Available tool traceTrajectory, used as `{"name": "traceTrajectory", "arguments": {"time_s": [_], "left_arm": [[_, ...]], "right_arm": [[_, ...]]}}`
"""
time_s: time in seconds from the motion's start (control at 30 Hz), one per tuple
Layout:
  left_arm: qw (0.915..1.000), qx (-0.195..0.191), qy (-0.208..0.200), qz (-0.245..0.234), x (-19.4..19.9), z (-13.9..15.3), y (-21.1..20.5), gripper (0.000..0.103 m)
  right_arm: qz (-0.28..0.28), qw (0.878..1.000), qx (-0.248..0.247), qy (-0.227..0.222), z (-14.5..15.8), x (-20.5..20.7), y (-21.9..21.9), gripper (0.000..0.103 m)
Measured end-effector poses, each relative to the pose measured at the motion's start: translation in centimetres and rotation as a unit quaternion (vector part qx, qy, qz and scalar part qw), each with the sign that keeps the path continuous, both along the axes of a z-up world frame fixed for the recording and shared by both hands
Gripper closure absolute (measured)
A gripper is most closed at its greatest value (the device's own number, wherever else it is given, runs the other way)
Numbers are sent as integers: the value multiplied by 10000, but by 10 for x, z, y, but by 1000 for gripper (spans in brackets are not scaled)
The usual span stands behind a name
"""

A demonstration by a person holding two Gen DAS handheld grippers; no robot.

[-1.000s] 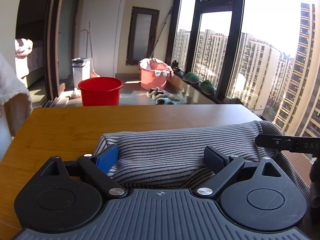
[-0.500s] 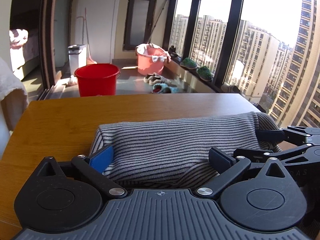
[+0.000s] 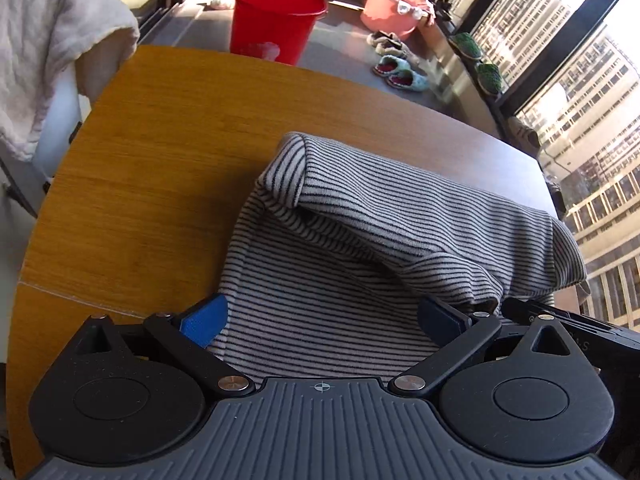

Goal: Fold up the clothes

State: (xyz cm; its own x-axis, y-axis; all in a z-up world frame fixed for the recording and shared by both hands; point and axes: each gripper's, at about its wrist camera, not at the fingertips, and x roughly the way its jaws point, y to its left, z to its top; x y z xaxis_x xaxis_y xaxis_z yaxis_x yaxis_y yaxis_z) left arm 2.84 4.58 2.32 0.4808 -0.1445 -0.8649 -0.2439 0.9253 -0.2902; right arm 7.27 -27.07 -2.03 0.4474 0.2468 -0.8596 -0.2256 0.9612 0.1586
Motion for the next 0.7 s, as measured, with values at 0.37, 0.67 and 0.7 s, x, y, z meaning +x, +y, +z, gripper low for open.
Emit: {"name": "traceTrajectory", "arguments": {"time_s": [0.37, 0.67, 0.7], "left_arm": [[9996, -182, 171, -152, -9, 131, 4, 0], [9985, -370, -312, -239, 3, 106, -46, 2], [9984, -319, -342, -322, 9, 97, -49, 2]], "right_arm": [[-636, 9972, 237, -315, 145, -25, -29, 66], [923, 9947, -420, -152, 85, 19, -8, 77], [1080, 9926, -495, -249, 82, 20, -2, 77]]}}
